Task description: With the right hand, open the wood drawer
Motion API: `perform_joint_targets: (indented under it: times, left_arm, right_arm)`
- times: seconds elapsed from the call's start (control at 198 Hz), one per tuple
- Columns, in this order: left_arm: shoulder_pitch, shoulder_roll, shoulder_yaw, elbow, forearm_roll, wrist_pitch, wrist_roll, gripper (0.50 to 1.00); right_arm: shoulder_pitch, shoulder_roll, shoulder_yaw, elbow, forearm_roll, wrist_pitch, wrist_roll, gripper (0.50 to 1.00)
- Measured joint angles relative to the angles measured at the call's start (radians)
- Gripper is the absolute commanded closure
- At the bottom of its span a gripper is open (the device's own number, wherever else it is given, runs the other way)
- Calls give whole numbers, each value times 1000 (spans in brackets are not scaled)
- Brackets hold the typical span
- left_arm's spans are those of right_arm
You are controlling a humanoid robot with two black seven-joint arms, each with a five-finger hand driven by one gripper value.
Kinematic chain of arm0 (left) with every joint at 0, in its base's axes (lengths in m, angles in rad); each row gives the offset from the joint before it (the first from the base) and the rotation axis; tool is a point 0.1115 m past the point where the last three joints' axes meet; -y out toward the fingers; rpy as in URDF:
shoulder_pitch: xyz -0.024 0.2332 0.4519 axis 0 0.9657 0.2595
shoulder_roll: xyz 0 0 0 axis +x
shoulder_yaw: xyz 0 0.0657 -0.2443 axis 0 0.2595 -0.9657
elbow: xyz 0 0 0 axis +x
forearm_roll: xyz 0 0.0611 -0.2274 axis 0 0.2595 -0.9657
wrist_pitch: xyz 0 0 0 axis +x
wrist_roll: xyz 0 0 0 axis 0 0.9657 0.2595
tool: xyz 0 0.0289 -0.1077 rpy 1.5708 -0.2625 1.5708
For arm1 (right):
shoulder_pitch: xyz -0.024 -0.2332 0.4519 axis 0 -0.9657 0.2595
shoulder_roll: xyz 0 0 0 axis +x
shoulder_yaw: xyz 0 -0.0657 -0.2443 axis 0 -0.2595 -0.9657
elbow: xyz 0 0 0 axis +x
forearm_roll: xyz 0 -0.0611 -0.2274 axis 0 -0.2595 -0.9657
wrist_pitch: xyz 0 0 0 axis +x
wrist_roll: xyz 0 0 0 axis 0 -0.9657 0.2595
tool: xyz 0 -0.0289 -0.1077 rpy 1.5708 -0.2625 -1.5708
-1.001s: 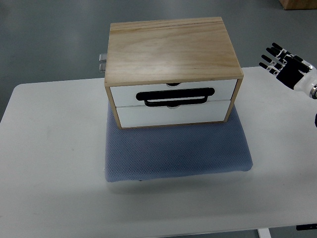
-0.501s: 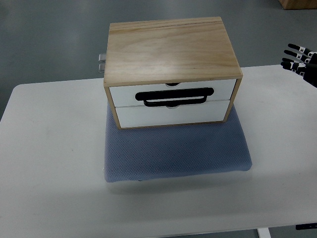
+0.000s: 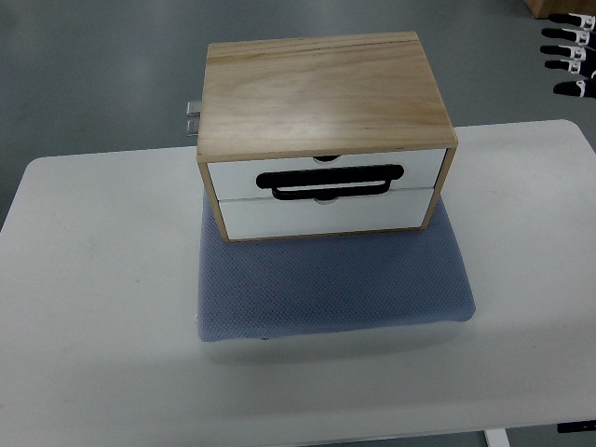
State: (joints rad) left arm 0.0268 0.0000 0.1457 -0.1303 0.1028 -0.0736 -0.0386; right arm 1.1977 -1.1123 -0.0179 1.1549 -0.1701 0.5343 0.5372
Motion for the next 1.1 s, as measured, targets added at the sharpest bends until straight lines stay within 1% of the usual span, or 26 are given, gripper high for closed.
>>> perform_joint_targets:
  times: [0.051,0.101,0.268,0.405,0.536,0.627,0.819,0.93,1.102]
  left_arm:
    - [0,0,0,0,0,0,0,500]
    - [0,0,0,0,0,0,0,500]
    - [0,0,0,0,0,0,0,500]
    - [-1,0,0,0,0,0,0,500]
    - [0,0,0,0,0,0,0,500]
    - [0,0,0,0,0,0,0,500]
    - [0,0,0,0,0,0,0,500]
    - [0,0,0,0,0,0,0,500]
    - [0,0,0,0,0,0,0,500]
  right_arm:
    - [1,-7,42,25,-40,40,1,546]
    - [1,-8,85,38,-80,62,1,546]
    - [0,12,190,102,-140,76,-12,546]
    - [4,75,212,187,-205,77,-66,546]
    - [8,167,219,231,-264,77,-134,546]
    - [12,224,220,251,-290,77,-175,546]
    - [37,296,221,267,-372,61,-233,546]
    - [37,320,215,267,-418,52,-244,546]
    - [38,326,199,257,-475,30,-246,546]
